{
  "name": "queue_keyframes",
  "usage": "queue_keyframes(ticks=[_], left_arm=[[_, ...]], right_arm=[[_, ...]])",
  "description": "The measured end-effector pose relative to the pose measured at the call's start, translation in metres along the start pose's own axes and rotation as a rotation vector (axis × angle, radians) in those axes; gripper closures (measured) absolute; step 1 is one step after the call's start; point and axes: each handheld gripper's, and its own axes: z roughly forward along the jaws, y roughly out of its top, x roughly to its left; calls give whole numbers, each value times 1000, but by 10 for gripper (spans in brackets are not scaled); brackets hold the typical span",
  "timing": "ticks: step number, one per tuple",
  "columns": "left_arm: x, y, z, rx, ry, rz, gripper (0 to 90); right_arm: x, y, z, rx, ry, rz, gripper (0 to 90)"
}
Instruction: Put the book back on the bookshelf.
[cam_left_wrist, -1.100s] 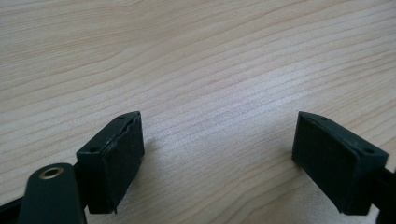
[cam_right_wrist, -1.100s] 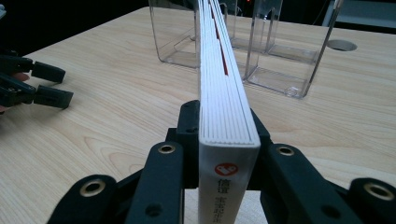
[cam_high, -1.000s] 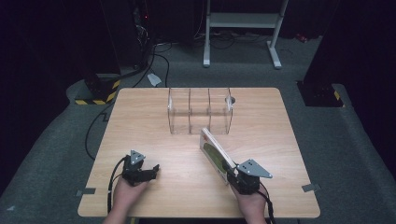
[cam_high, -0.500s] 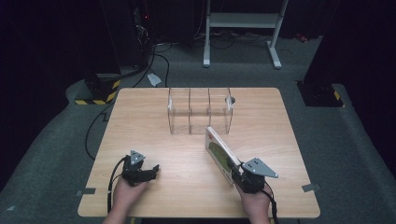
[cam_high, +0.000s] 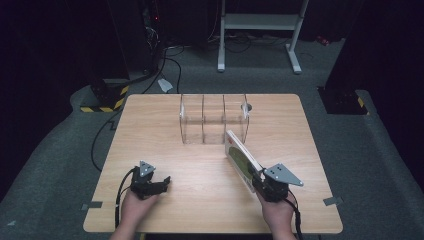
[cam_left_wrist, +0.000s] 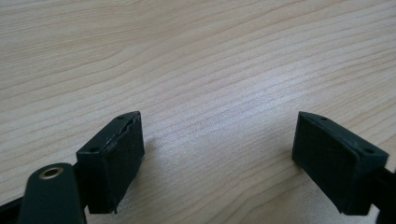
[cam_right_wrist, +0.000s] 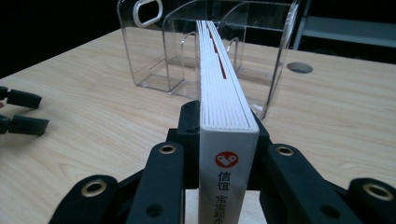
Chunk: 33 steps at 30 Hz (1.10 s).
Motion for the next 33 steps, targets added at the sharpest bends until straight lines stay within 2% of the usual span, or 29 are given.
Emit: queue_keyframes(ticks=[14,17,25,33], left_arm=[[0,0,0,2,-1,3,168],[1,1,1,-1,-2,6,170],[1,1,1,0,-2,11,172],[1,1,1,-3,-1,8,172]], right_arm=[[-9,20,11,-32,-71,26,754],[-11,26,18,-32,-73,34,754],[-15,39,39,-37,-114,30,754],[-16,46,58,-40,-137,41,754]])
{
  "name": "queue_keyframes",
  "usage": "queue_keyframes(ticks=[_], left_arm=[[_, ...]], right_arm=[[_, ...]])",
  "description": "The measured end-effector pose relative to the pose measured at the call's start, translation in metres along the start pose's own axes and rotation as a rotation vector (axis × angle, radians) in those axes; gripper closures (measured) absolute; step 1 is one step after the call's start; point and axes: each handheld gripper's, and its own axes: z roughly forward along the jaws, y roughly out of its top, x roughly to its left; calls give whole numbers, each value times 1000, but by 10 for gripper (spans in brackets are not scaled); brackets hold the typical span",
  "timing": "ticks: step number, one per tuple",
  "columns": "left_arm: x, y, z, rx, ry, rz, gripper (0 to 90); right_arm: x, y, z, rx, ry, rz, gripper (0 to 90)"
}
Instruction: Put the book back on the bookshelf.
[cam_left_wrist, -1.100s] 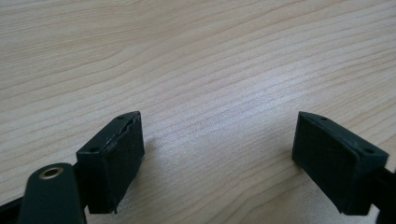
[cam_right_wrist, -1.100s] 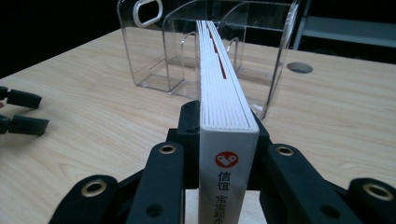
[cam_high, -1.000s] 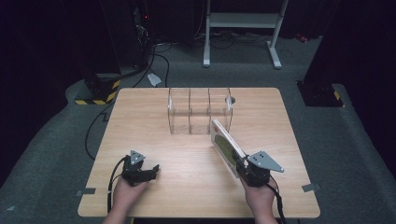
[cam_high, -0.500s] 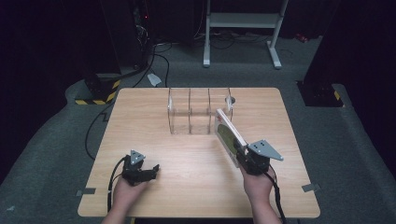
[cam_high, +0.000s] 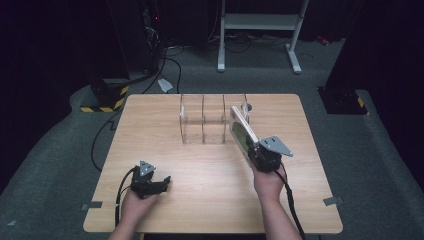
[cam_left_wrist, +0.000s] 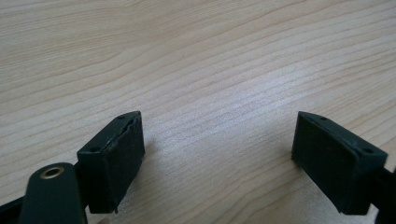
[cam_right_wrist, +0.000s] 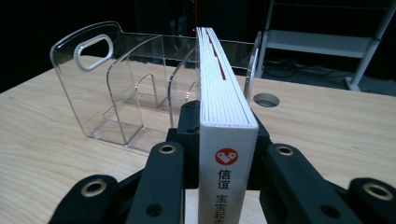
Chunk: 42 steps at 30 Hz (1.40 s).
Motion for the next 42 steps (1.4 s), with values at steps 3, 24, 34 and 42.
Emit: queue_keyframes(ticks=[3,24,34,42], left_arm=[[0,0,0,0,0,0,172],[0,0,0,0,0,0,172],[0,0,0,1,-1,1,172],[0,0,0,0,0,5,173]], right_arm=[[0,2,8,5,-10,6,754],[6,11,52,16,-59,-17,754],[11,12,66,13,-77,-24,754],[7,11,76,17,-97,-15,754]])
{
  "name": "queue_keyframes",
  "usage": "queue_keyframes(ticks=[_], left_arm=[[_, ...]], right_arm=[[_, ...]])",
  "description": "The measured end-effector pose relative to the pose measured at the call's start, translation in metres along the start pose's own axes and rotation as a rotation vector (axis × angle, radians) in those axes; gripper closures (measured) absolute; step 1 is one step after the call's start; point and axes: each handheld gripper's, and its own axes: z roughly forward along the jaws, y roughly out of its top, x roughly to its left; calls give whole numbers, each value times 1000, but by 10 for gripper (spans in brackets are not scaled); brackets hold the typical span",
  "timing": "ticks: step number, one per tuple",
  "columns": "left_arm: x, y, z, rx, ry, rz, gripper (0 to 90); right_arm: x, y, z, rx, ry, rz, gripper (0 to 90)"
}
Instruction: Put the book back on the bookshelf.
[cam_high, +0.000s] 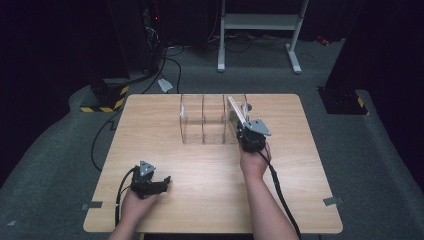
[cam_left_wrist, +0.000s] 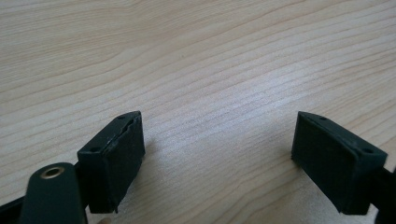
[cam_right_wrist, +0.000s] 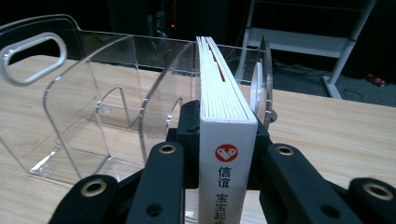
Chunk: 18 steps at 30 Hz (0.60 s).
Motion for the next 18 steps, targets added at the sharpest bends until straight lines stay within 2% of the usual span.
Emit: queue_keyframes(ticks=[5,18], left_arm=[[0,0,0,1,0,-1,173],[0,0,0,0,-2,-3,174]], right_arm=[[-1,-1,4,5,1,7,754],[5,4,10,-1,-9,-17,754]])
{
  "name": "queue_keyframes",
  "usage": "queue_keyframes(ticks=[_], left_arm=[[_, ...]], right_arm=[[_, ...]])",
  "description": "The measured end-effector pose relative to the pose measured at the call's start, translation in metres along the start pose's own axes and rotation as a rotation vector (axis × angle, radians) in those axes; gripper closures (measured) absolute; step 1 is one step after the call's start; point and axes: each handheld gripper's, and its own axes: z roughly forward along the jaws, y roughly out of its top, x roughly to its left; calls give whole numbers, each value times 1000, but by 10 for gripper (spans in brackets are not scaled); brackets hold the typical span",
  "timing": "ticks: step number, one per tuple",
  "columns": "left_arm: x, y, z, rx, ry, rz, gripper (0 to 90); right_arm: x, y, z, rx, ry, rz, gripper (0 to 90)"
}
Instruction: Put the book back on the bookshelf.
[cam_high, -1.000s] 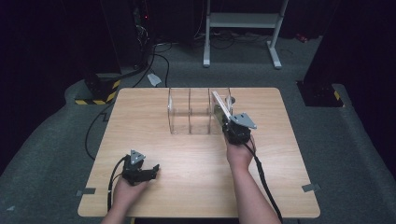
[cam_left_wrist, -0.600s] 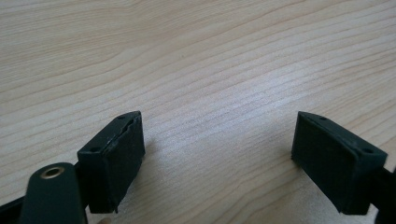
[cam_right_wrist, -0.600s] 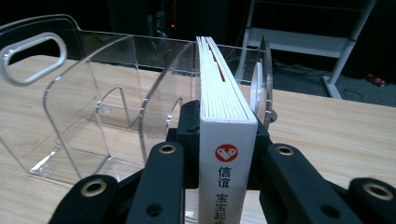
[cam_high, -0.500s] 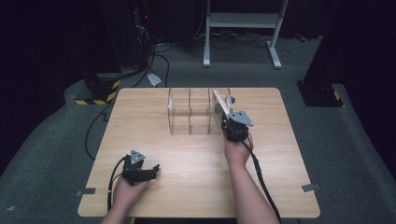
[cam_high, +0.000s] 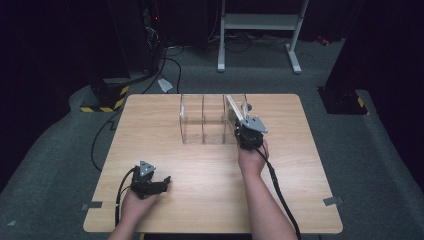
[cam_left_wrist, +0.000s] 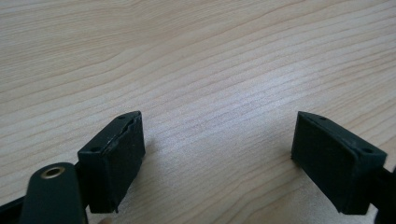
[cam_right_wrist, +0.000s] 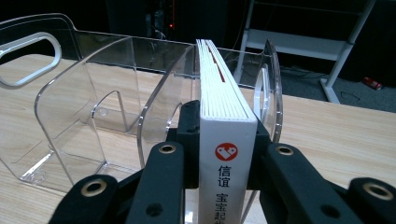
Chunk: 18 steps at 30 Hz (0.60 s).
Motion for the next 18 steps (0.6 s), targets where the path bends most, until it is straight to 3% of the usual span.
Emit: queue_keyframes(ticks=[18], left_arm=[[0,0,0,-1,-2,1,175]], right_arm=[[-4,-13,-3,27,-10,59,745]])
